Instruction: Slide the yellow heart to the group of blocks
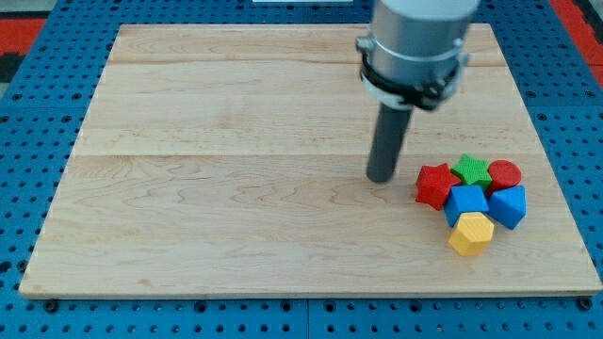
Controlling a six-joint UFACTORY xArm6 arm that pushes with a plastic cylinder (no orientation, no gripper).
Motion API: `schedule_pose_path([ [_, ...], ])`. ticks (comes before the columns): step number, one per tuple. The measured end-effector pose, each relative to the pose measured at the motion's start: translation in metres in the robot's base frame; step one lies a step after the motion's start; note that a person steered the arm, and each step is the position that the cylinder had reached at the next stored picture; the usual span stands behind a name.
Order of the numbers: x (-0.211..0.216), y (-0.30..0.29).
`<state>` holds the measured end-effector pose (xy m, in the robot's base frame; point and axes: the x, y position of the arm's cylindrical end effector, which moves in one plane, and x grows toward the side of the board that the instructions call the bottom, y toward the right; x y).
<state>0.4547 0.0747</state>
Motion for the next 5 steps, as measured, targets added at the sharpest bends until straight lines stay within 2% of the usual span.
schedule_pose_path([
  [1, -0.094, -0.048],
  [2, -0.185, -0.016],
  [3, -0.228, -0.006],
  [4, -0.142, 0.024],
  [5, -0.036, -0.014],
])
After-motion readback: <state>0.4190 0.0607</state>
